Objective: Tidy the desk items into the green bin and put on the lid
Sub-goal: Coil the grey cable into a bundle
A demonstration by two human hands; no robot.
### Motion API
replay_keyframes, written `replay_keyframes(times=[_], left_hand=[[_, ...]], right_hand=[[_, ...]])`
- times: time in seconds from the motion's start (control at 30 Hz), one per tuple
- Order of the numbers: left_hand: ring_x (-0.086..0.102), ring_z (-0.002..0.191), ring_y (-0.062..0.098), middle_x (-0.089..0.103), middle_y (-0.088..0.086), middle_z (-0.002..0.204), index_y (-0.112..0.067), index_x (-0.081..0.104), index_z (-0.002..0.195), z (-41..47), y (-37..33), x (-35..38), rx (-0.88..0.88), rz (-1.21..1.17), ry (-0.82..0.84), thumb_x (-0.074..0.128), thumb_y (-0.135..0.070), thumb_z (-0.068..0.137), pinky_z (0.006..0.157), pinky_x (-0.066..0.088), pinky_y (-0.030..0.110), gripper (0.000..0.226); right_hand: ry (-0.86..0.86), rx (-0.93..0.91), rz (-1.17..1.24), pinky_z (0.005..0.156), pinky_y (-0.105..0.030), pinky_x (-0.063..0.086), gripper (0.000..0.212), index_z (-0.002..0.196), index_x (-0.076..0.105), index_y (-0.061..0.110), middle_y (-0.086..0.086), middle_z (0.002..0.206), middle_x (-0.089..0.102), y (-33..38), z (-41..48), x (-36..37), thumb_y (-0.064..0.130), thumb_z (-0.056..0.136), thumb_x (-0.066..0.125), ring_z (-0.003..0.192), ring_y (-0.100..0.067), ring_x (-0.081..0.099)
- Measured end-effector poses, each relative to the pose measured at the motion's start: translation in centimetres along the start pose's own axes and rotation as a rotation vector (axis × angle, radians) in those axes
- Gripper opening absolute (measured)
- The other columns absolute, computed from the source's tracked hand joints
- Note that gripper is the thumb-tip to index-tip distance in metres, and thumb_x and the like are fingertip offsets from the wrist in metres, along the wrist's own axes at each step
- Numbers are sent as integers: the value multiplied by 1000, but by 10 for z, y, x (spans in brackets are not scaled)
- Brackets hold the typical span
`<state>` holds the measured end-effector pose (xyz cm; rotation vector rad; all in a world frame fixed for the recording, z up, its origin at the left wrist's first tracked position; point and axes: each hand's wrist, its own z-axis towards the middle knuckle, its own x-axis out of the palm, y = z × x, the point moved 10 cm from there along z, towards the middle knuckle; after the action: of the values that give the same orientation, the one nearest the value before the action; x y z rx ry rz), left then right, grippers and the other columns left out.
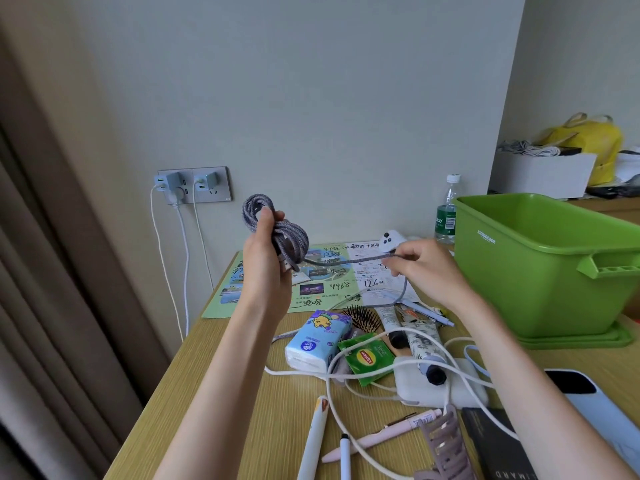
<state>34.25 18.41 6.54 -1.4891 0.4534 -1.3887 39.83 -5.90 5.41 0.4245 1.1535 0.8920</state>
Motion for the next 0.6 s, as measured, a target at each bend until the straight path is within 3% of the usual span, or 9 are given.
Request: replay_keyframes(times=[0.07, 0.13, 0.23, 0.33, 0.4, 0.47, 0.53, 0.6], left_hand=[[56, 57, 1, 60, -9, 71, -21, 63, 87, 2, 0, -1, 38, 122, 9, 50, -43, 97, 55, 42, 20, 27], [57, 66, 1, 61, -7, 84, -20, 62, 93, 3, 2, -3, 71, 257, 11, 49, -46, 96, 61, 42, 22, 29], [54, 76, 3, 59, -7, 92, -20, 60, 99, 4, 3, -1, 154, 467, 46, 48, -49, 96, 69, 42, 25, 32], [52, 79, 0, 58, -9, 88, -19, 58, 102, -2, 2, 15, 258, 654, 150, 49, -45, 97, 68, 41, 9, 28], [52, 81, -4, 58, -12, 88, -18, 57, 106, -9, 9, 31, 281, 749, 268, 48, -41, 98, 65, 39, 2, 26], [51, 80, -6, 57, -15, 86, -24, 56, 102, -21, 18, 49, 270, 759, 406, 47, -38, 99, 68, 40, 1, 18], [52, 85, -5, 58, -18, 89, -26, 55, 104, -33, 25, 66, 266, 760, 532, 45, -36, 99, 79, 42, 7, 15], [54, 100, -1, 64, -8, 106, -18, 54, 118, -44, 32, 79, 268, 781, 644, 45, -35, 99, 95, 43, 19, 27]], right_hand=[[-13, -20, 163, 63, -32, 33, 31, 63, 60, 5, -16, 61, 50, 7, 0, -4, 26, 83, 70, 59, -16, 43], [9, -54, 354, 62, -31, 32, 30, 67, 54, -3, -11, 64, 43, 18, 0, -7, 18, 84, 69, 61, -14, 39], [92, -95, 578, 70, -26, 39, 21, 67, 56, 9, -2, 59, 43, 34, -3, -7, 14, 85, 66, 62, -12, 42], [181, -141, 730, 82, -29, 45, 15, 69, 62, 16, -1, 61, 45, 51, -7, -5, 20, 83, 61, 59, -10, 40], [185, -170, 716, 80, -27, 45, 17, 71, 66, 20, -13, 73, 45, 61, -9, -5, 23, 87, 60, 58, -9, 40], [150, -226, 631, 74, -24, 46, 20, 76, 66, 20, -14, 75, 46, 69, -11, -8, 20, 94, 57, 55, -8, 39], [108, -275, 567, 62, -20, 42, 18, 82, 64, 14, -4, 65, 47, 78, -13, -11, 16, 97, 54, 53, -9, 36], [77, -295, 564, 50, -20, 32, 16, 84, 62, 9, 4, 56, 41, 82, -14, -13, 15, 97, 55, 50, -9, 32]])
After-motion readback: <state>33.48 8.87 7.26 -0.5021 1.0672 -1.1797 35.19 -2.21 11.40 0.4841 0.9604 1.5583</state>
